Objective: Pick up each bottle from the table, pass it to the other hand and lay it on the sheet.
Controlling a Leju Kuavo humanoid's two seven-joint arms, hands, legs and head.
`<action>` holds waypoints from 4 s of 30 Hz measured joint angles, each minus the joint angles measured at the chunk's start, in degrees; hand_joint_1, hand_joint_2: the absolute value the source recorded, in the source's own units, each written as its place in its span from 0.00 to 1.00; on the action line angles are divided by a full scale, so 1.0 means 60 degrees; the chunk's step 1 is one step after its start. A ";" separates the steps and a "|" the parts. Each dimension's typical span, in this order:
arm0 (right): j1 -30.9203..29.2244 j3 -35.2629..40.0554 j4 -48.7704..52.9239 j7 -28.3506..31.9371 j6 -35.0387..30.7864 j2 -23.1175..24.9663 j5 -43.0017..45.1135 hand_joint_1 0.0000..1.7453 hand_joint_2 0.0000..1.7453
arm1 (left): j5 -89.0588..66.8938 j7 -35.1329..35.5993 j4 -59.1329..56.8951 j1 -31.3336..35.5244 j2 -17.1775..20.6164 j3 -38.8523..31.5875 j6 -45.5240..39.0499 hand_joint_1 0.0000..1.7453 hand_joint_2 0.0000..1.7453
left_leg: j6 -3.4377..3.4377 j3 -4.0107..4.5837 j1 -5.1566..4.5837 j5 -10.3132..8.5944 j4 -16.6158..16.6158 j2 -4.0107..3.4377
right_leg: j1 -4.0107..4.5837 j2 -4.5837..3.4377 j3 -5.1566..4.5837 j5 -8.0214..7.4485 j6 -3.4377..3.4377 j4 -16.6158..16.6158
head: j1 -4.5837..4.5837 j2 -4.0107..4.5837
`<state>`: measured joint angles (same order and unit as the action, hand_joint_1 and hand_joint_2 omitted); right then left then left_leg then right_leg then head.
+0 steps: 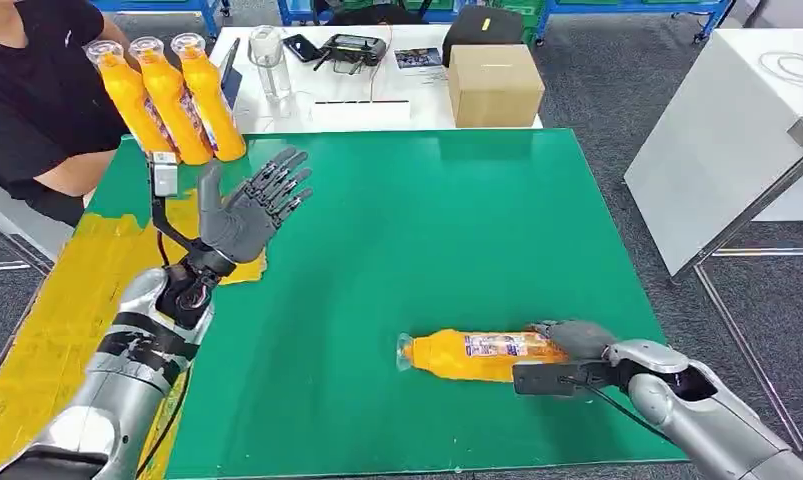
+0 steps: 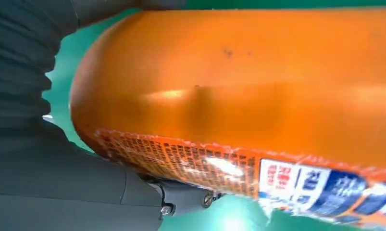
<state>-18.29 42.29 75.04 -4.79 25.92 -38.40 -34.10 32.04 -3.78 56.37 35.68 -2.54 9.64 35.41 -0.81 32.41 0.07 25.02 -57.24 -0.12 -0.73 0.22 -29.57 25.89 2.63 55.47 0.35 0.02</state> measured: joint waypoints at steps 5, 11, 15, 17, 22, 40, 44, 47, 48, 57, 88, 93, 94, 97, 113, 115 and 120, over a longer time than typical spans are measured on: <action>0.0086 0.0065 0.0055 -0.0022 -0.0127 -0.0040 -0.0054 1.00 1.00 | 0.0065 -0.0036 -0.0076 0.0075 -0.0033 0.0032 0.0033 0.00 0.00 | -0.0004 -0.0006 0.0000 -0.0003 -0.0001 0.0001 | 0.0000 0.0002 0.0010 -0.0002 0.0003 0.0000 | 0.0000 0.0000; 0.0196 0.0062 0.0127 -0.0124 -0.0262 -0.0040 -0.0164 1.00 1.00 | 0.0073 -0.0069 -0.0160 0.0138 -0.0055 0.0040 0.0036 0.00 0.00 | -0.0003 -0.0012 0.0001 -0.0002 0.0000 0.0001 | 0.0001 0.0001 0.0015 -0.0001 0.0003 0.0000 | -0.0004 0.0000; 0.0261 0.0040 0.0157 -0.0207 -0.0317 -0.0015 -0.0197 1.00 1.00 | 0.0076 -0.0073 -0.0200 0.0154 -0.0058 0.0047 0.0062 0.00 0.00 | -0.0003 -0.0016 0.0001 -0.0002 0.0000 0.0000 | 0.0001 0.0001 0.0017 -0.0001 0.0003 -0.0001 | -0.0007 0.0000; 0.0275 0.0036 0.0171 -0.0219 -0.0317 -0.0015 -0.0211 1.00 1.00 | 0.0087 -0.0073 -0.0208 0.0164 -0.0058 0.0047 0.0087 0.00 0.00 | -0.0003 -0.0019 0.0001 -0.0002 0.0000 0.0000 | 0.0001 0.0001 0.0018 -0.0001 0.0003 -0.0001 | -0.0004 0.0000; 0.0313 0.0003 0.0189 -0.0222 -0.0320 0.0004 -0.0259 1.00 1.00 | 0.0087 -0.0095 -0.0240 0.0204 -0.0062 0.0051 0.0098 0.00 0.00 | -0.0004 -0.0023 0.0001 -0.0003 -0.0001 0.0001 | 0.0001 0.0001 0.0025 -0.0002 0.0003 -0.0001 | -0.0004 0.0000; 0.0726 -0.0651 0.0157 -0.1248 -0.1255 0.0680 0.0221 1.00 1.00 | 0.0087 -0.0080 -0.0248 0.0185 -0.0011 0.0004 -0.0226 0.00 0.00 | -0.0004 -0.0029 0.0005 -0.0002 0.0004 -0.0018 | 0.0019 -0.0013 0.0053 -0.0005 0.0002 -0.0001 | -0.0004 0.0000; 0.0973 -0.1458 0.0065 -0.1723 -0.1811 0.1396 0.0685 1.00 1.00 | 0.0087 0.0007 0.0132 -0.0123 0.0146 -0.0179 -0.0437 0.00 0.00 | -0.0004 -0.0030 0.0005 -0.0003 0.0006 -0.0062 | 0.0019 -0.0047 0.0026 -0.0028 -0.0019 -0.0001 | -0.0004 0.0000; 0.1107 -0.1890 -0.0011 -0.1756 -0.1931 0.1690 0.0768 1.00 1.00 | 0.0084 0.0022 0.0302 -0.0296 0.0259 -0.0313 -0.0441 0.00 0.00 | -0.0011 -0.0016 0.0013 -0.0013 0.0006 -0.0060 | 0.0020 -0.0044 0.0017 -0.0035 -0.0010 0.0000 | -0.0004 0.0000; 0.1144 -0.1997 -0.0025 -0.1749 -0.2028 0.1778 0.0863 1.00 1.00 | 0.0058 0.0018 0.0350 -0.0338 0.0281 -0.0332 -0.0507 0.00 0.00 | -0.0013 -0.0010 0.0013 -0.0016 0.0006 -0.0059 | 0.0019 -0.0044 0.0016 -0.0036 -0.0010 0.0001 | -0.0004 0.0000; 0.1718 -0.3352 0.0211 -0.1752 -0.2689 0.2627 0.1202 1.00 1.00 | -0.0058 0.0047 0.1126 -0.0993 0.0492 -0.0812 -0.0736 0.00 0.00 | -0.0015 0.0057 0.0008 -0.0017 0.0004 -0.0041 | 0.0017 -0.0027 -0.0045 -0.0036 -0.0008 0.0003 | -0.0004 0.0000; 0.2360 -0.3144 0.3938 -0.1089 -0.4965 0.5519 0.0645 1.00 1.00 | -0.0382 0.0900 0.4674 -0.3765 -0.0390 0.0492 -0.2098 0.00 1.00 | -0.0015 0.0145 0.0004 -0.0018 0.0004 -0.0038 | 0.0014 -0.0021 -0.0128 -0.0035 -0.0008 0.0006 | -0.0004 0.0000; 0.2308 -0.2860 0.3938 -0.1096 -0.5045 0.5617 0.0641 1.00 1.00 | -0.0154 0.0824 0.4969 -0.3852 -0.0485 0.0802 -0.2073 0.00 1.00 | -0.0015 0.0145 0.0005 -0.0018 0.0005 -0.0039 | 0.0015 -0.0022 -0.0129 -0.0035 -0.0008 0.0006 | -0.0004 0.0000; 0.2302 -0.2809 0.3938 -0.1111 -0.5056 0.5632 0.0641 1.00 1.00 | -0.0098 0.0809 0.5027 -0.3860 -0.0506 0.0877 -0.2066 0.00 1.00 | -0.0015 0.0145 0.0005 -0.0018 0.0004 -0.0037 | 0.0015 -0.0021 -0.0129 -0.0035 -0.0008 0.0006 | 0.0000 0.0000; 0.2294 -0.2663 0.3923 -0.1158 -0.5067 0.5676 0.0626 1.00 1.00 | -0.0004 0.0798 0.5162 -0.3868 -0.0536 0.1067 -0.2036 0.00 1.00 | -0.0015 0.0147 0.0005 -0.0018 0.0005 -0.0036 | 0.0015 -0.0021 -0.0129 -0.0034 -0.0008 0.0006 | -0.0007 0.0000; 0.2014 -0.1909 0.3646 -0.1341 -0.4994 0.5916 0.0342 1.00 1.00 | 0.0575 0.0969 0.5264 -0.3872 -0.0590 0.1461 -0.1975 0.00 1.00 | -0.0015 0.0147 0.0005 -0.0018 0.0005 -0.0038 | 0.0015 -0.0021 -0.0138 -0.0034 -0.0008 0.0006 | -0.0004 0.0000; 0.1975 -0.1822 0.3588 -0.1344 -0.4976 0.5945 0.0321 1.00 1.00 | 0.0590 0.0973 0.5260 -0.3869 -0.0590 0.1464 -0.1967 0.00 1.00 | -0.0015 0.0148 0.0005 -0.0018 0.0005 -0.0038 | 0.0015 -0.0021 -0.0138 -0.0034 -0.0009 0.0006 | -0.0004 0.0000; 0.1922 -0.1373 0.3439 -0.1406 -0.4786 0.6018 0.0073 1.00 1.00 | 0.0659 0.0998 0.5224 -0.3846 -0.0594 0.1515 -0.1949 0.00 1.00 | -0.0015 0.0150 0.0005 -0.0018 0.0005 -0.0040 | 0.0015 -0.0022 -0.0140 -0.0034 -0.0009 0.0006 | -0.0004 0.0000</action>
<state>-6.76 34.06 95.67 -13.22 -2.80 -2.29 -33.66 36.00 2.21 87.71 12.60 -6.10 18.73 23.71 -0.90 33.31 0.10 24.92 -57.21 -0.36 -0.64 0.09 -30.41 25.68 2.57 55.50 0.33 0.02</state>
